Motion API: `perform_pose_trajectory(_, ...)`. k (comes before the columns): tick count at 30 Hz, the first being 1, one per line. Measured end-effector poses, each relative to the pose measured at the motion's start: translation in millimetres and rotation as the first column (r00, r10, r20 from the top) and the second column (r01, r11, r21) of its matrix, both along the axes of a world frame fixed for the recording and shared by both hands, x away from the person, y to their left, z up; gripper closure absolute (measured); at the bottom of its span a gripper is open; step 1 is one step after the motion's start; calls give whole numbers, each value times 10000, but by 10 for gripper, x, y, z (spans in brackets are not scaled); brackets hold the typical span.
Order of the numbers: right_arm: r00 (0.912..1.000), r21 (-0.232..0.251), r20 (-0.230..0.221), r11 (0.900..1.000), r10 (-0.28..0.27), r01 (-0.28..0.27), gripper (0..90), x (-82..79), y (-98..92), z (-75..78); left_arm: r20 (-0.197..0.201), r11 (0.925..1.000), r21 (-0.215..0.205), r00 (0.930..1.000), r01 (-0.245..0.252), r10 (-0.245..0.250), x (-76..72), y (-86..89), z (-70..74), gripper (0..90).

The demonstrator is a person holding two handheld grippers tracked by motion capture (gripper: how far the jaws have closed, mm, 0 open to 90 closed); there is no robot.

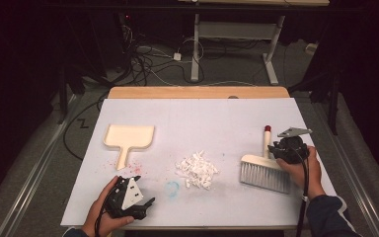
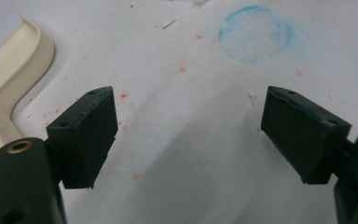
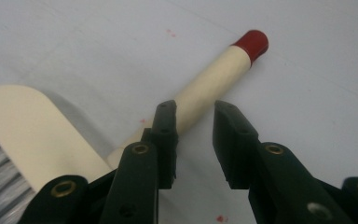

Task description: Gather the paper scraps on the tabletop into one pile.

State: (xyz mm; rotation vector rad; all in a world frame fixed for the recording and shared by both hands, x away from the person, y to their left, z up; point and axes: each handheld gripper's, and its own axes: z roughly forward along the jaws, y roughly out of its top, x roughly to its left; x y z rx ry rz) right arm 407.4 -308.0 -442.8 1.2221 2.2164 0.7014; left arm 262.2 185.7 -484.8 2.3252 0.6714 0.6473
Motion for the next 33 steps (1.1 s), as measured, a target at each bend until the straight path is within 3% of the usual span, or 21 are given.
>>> perform_pose_trajectory(5,9998,-61,-171,9999,-126,125,746,55,25,-69,8,10000,-2,10000,42,-42,-10,-5,3,174)
perform_pose_trajectory(12,9989,-47,-397,9997,-230,228,704,90,37,-111,11,10000,-2,10000,14,-14,-8,6,7,174)
perform_pose_trajectory(16,9995,-96,189,9996,-267,269,638,35,46,-19,73,10000,-39,10000,-27,27,-12,21,19,174)
perform_pose_trajectory(18,9958,481,900,9986,192,-235,569,-57,51,91,105,9999,-98,9999,-80,81,-15,27,23,173)
perform_pose_trajectory(20,9812,852,1747,9915,823,-983,507,-202,85,214,113,9999,-135,9999,-100,101,-14,33,28,172)
perform_pose_trajectory(22,9578,975,2488,9801,1441,-1728,460,-351,132,325,132,9998,-132,9998,-142,144,-10,33,28,171)
perform_pose_trajectory(23,9502,1133,2699,9748,1558,-1921,439,-418,154,370,138,9998,-111,9998,-150,152,-8,31,30,171)
perform_pose_trajectory(25,9365,1517,3043,9617,1745,-2285,403,-524,181,433,172,9998,-103,9997,-174,176,-5,24,33,171)
perform_pose_trajectory(28,9165,1462,3492,9547,1953,-2592,366,-652,217,469,262,9997,-9,9994,-228,228,-5,16,36,171)
perform_pose_trajectory(33,8934,1386,3911,9455,2210,-2946,349,-811,225,474,307,9995,100,9991,-289,286,-1,8,31,171)
